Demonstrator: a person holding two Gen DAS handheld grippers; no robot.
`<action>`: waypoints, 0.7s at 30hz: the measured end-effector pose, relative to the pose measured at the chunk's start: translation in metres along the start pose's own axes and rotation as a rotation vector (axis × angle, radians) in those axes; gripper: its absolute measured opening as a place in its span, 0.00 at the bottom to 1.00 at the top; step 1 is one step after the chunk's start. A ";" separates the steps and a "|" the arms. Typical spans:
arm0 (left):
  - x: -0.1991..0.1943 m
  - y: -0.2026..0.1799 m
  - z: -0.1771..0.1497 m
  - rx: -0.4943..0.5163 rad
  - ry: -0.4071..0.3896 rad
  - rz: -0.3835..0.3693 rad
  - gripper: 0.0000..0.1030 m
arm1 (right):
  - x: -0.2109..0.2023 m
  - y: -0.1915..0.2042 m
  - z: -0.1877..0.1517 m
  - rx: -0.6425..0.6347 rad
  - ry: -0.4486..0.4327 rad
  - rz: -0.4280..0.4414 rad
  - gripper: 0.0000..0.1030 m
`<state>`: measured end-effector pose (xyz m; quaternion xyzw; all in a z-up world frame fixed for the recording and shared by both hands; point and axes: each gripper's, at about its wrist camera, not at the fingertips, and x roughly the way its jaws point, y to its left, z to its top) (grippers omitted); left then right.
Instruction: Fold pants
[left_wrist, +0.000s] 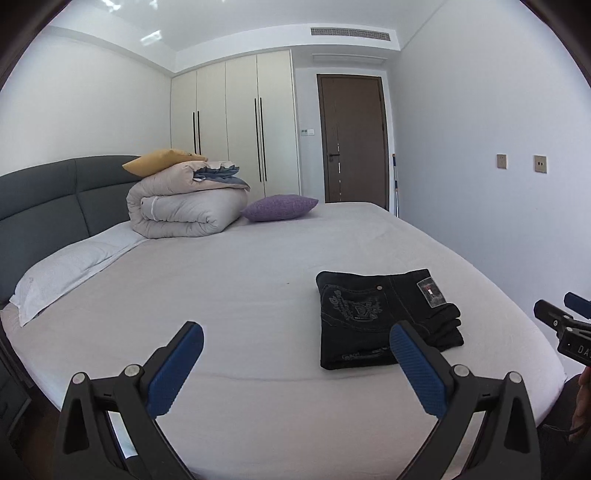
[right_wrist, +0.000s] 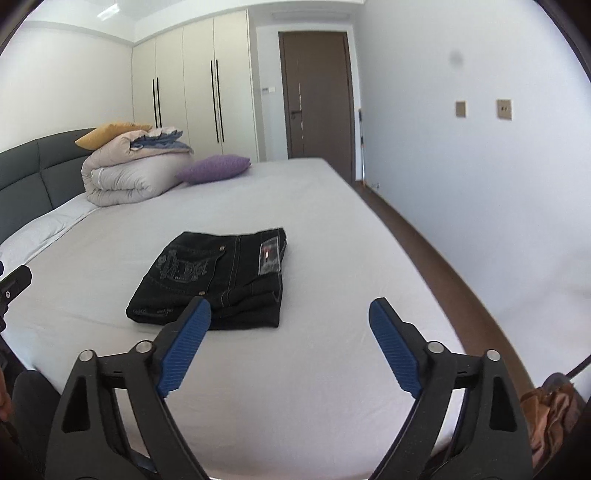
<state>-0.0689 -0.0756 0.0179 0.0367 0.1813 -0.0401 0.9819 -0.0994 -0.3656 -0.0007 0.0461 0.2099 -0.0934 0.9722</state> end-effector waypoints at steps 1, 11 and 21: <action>0.000 0.000 -0.001 -0.004 0.023 0.003 1.00 | -0.012 -0.001 0.001 0.000 -0.033 -0.006 0.93; 0.020 -0.008 -0.024 -0.005 0.250 -0.006 1.00 | -0.066 0.002 0.015 0.005 0.057 0.007 0.97; 0.026 -0.011 -0.032 -0.011 0.299 -0.023 1.00 | -0.061 0.002 0.012 0.032 0.124 0.032 0.97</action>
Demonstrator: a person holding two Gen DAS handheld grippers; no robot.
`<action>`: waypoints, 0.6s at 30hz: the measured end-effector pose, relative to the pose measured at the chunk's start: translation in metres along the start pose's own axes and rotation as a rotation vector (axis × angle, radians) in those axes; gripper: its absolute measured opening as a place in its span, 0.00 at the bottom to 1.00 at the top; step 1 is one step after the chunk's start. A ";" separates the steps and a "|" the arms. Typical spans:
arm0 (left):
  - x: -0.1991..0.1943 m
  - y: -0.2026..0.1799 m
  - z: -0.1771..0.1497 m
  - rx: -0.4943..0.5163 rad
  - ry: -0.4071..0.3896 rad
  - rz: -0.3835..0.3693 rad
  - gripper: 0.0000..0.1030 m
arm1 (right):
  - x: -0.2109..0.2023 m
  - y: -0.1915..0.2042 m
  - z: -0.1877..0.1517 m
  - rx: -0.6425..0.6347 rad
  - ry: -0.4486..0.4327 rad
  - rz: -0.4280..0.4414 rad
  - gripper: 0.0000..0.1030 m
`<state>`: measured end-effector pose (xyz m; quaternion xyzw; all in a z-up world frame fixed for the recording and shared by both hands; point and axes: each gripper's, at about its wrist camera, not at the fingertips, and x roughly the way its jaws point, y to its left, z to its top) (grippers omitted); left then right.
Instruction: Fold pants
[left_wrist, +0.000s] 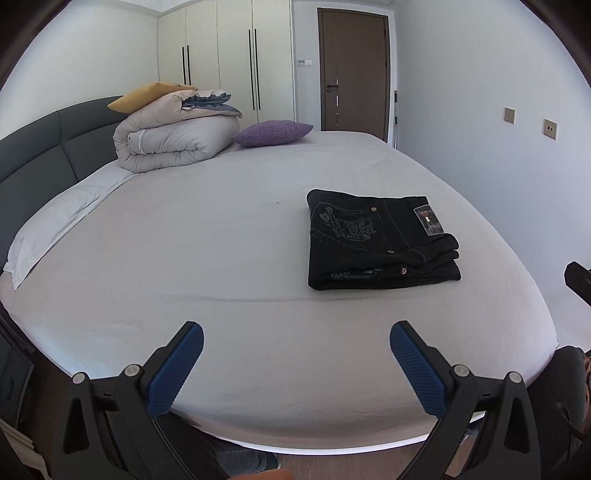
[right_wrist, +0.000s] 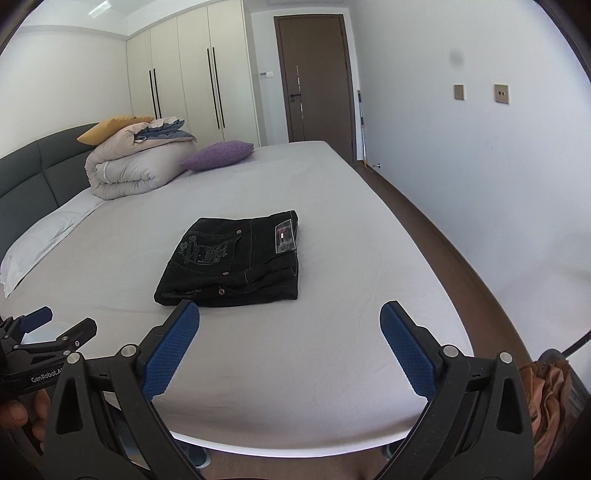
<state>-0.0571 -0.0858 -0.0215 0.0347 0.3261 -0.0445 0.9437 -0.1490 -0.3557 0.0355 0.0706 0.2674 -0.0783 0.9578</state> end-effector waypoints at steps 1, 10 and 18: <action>0.001 0.000 0.000 -0.002 0.005 -0.001 1.00 | 0.004 0.000 0.001 -0.005 0.002 0.001 0.97; 0.003 0.001 -0.002 -0.007 0.017 -0.006 1.00 | 0.016 0.002 0.003 -0.040 0.015 0.026 0.97; 0.004 -0.001 -0.002 -0.001 0.019 -0.010 1.00 | 0.020 -0.001 0.004 -0.038 0.023 0.041 0.97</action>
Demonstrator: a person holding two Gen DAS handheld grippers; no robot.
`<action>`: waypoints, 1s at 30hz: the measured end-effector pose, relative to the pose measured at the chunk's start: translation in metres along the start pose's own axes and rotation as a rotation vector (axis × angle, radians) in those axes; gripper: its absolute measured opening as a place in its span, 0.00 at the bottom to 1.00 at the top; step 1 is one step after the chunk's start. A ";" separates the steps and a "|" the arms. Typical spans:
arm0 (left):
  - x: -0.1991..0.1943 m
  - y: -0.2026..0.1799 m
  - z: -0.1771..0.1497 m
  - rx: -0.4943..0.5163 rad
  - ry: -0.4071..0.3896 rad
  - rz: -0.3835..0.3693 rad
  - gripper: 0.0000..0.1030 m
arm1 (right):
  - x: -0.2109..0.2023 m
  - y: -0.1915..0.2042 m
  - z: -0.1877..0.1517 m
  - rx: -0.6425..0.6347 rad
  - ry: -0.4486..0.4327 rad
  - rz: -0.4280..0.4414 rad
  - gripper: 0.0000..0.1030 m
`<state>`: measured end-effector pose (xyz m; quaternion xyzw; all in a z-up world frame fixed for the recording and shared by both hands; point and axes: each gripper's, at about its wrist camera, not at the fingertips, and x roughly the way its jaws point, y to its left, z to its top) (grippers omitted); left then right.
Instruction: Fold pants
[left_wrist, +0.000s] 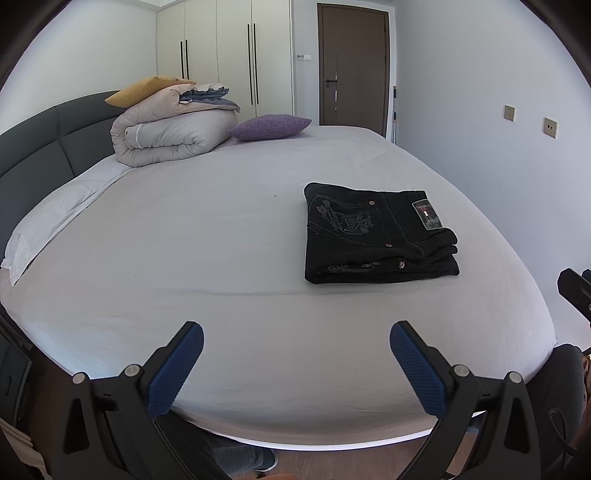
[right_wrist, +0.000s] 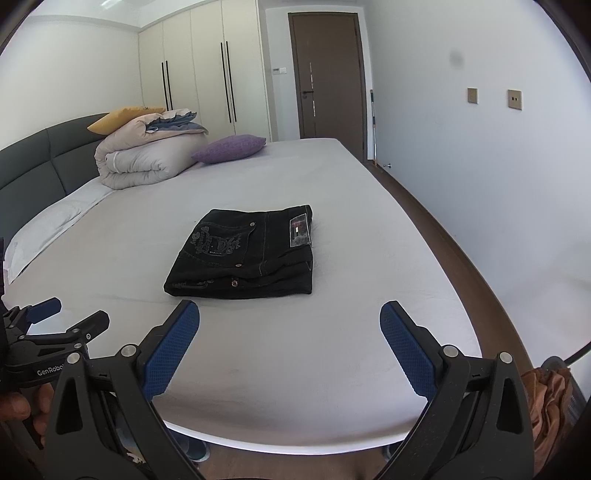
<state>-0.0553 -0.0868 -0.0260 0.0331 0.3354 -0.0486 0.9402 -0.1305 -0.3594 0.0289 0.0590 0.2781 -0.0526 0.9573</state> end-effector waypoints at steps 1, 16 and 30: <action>0.000 0.000 0.000 0.002 0.000 0.001 1.00 | 0.000 0.000 0.000 0.001 0.001 0.002 0.97; 0.002 0.001 -0.001 -0.014 0.012 -0.002 1.00 | 0.005 0.000 -0.001 -0.006 0.006 0.009 0.97; 0.002 0.002 -0.001 -0.018 0.014 -0.003 1.00 | 0.015 0.000 -0.006 0.001 0.017 0.013 0.97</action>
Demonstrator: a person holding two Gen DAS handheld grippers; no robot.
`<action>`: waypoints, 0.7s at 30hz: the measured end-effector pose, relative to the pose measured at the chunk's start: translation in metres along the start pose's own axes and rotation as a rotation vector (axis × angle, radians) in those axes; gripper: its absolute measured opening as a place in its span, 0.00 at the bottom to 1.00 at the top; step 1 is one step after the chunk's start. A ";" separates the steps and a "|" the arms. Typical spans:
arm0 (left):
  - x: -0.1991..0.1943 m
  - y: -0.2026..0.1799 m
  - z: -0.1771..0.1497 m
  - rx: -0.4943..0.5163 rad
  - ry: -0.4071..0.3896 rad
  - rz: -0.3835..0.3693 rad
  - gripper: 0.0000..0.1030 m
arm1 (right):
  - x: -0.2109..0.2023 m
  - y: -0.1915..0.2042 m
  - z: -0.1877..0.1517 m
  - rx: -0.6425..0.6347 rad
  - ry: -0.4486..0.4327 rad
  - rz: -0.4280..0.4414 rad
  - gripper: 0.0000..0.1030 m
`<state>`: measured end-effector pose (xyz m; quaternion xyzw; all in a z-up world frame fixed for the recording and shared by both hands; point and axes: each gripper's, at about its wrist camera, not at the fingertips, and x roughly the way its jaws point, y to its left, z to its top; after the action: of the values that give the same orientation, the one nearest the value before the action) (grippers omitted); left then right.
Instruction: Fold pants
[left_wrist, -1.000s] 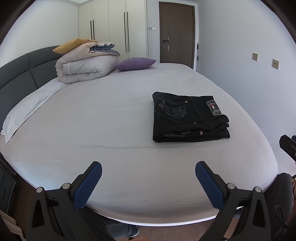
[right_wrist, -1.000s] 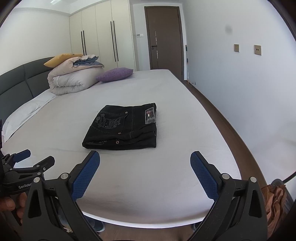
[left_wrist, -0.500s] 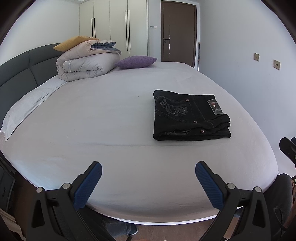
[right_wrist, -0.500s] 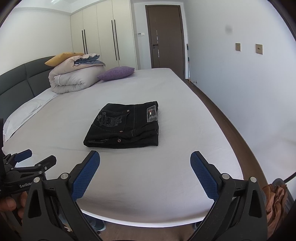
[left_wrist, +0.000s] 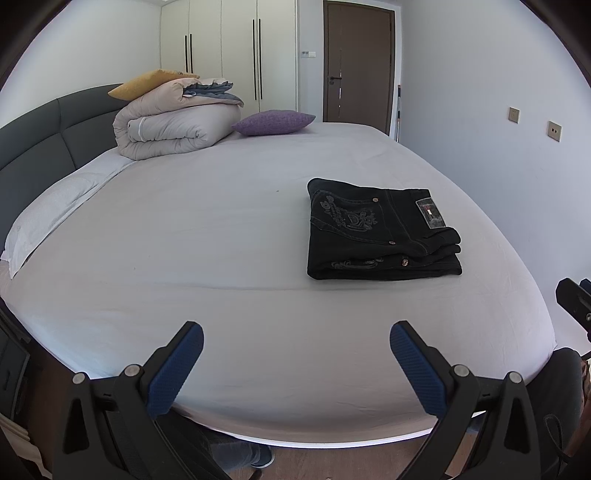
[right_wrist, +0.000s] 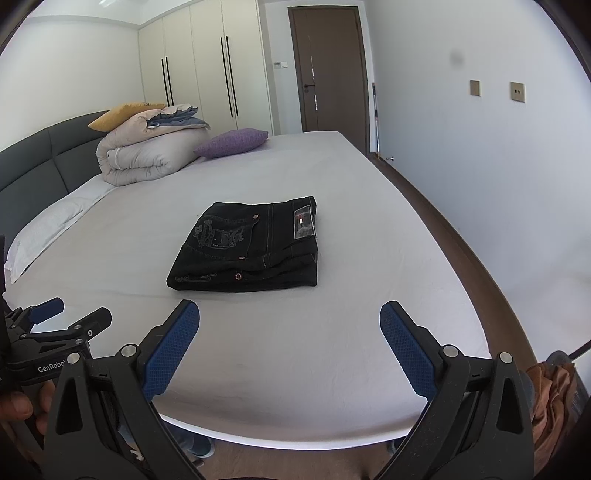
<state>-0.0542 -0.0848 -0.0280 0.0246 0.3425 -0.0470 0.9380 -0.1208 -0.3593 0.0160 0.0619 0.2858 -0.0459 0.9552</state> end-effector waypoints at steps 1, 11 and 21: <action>0.000 0.000 0.000 0.000 -0.001 0.000 1.00 | -0.001 -0.001 0.001 0.000 0.000 0.000 0.97; 0.001 0.001 0.000 -0.012 0.006 -0.001 1.00 | 0.001 0.000 -0.001 0.003 0.003 0.001 0.97; 0.001 0.002 0.000 -0.010 0.006 -0.002 1.00 | 0.002 -0.001 -0.002 0.002 0.005 0.001 0.97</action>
<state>-0.0535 -0.0829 -0.0288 0.0195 0.3455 -0.0461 0.9371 -0.1202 -0.3605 0.0132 0.0634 0.2881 -0.0454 0.9544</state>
